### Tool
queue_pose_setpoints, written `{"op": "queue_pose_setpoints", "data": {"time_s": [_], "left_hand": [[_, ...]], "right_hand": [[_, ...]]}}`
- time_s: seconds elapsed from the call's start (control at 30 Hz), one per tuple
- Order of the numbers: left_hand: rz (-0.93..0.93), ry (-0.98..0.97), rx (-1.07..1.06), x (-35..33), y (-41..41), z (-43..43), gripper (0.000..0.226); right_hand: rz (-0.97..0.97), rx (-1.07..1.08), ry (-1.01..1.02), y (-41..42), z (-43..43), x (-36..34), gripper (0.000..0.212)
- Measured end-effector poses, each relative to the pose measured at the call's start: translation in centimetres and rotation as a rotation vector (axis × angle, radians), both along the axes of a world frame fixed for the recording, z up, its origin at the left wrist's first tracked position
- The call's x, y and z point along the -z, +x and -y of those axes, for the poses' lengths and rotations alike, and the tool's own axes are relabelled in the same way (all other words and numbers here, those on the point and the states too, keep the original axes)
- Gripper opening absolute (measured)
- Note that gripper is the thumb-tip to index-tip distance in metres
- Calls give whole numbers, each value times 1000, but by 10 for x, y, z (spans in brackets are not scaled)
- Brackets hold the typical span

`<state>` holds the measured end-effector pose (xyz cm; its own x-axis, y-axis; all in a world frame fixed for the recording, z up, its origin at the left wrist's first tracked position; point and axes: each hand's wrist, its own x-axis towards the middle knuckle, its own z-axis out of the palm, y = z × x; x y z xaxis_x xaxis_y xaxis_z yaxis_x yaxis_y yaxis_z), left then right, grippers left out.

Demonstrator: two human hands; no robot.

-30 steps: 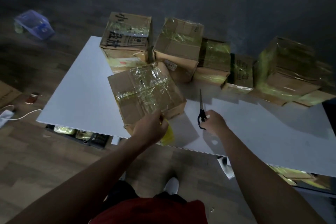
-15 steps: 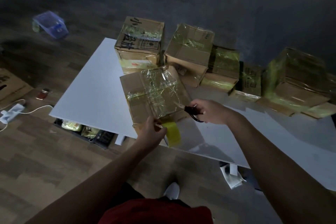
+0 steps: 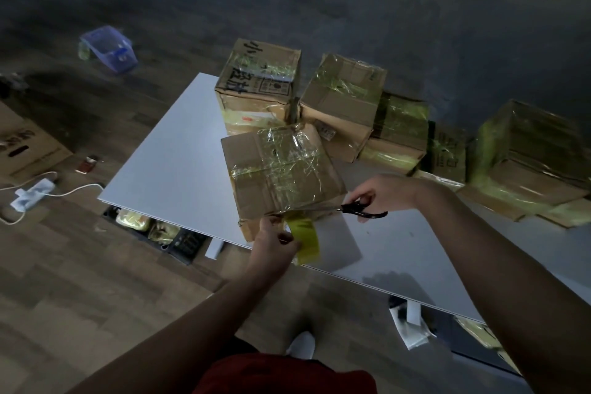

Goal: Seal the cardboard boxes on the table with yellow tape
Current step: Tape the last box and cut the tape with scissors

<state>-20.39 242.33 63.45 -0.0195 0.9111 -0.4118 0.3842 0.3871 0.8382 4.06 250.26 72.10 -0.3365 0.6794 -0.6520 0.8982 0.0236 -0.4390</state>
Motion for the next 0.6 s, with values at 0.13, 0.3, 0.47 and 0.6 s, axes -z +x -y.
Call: {"op": "queue_pose_setpoints", "data": {"time_s": [0.13, 0.3, 0.47, 0.6], "left_hand": [[-39, 4, 46, 0, 1, 0, 41], [-82, -3, 76, -1, 2, -2, 39], [-106, -38, 136, -3, 1, -6, 41], [-92, -91, 157, 2, -2, -11, 41]], "right_hand": [[51, -29, -23, 6, -8, -1, 24], [57, -25, -72, 9, -16, -4, 31], [58, -36, -114, 18, -22, -8, 24], [103, -27, -142, 23, -27, -8, 25]]}}
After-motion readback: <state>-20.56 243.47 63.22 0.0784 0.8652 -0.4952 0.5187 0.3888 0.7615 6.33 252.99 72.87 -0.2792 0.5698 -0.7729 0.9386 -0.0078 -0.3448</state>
